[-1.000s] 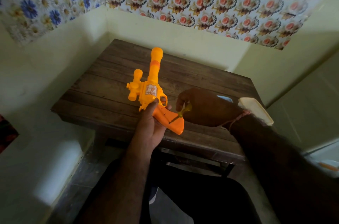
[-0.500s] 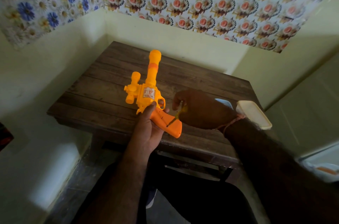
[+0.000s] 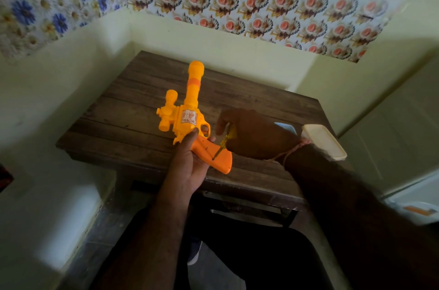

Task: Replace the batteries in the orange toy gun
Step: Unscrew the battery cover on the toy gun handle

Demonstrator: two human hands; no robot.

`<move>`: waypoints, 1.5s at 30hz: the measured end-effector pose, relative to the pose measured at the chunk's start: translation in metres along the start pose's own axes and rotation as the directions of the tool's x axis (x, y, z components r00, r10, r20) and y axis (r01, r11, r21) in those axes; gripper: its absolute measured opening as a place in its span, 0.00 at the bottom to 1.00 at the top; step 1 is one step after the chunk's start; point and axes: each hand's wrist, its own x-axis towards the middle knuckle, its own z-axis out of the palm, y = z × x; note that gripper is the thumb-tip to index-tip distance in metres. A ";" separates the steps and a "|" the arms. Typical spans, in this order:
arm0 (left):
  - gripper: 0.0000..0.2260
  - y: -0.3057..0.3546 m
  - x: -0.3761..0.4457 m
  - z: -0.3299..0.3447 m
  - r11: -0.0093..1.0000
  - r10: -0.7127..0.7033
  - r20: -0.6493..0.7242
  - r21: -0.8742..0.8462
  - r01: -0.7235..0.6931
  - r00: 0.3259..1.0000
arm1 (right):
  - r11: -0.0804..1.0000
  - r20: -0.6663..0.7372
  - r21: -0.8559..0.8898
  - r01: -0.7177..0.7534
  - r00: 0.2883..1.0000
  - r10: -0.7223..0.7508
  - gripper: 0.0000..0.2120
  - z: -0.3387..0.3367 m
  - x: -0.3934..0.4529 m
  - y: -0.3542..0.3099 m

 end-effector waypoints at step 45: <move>0.23 0.000 -0.001 0.000 1.000 -0.001 -0.013 -0.018 0.001 1.000 | 0.991 0.018 -0.123 -0.046 0.999 0.049 0.10 0.008 0.000 0.007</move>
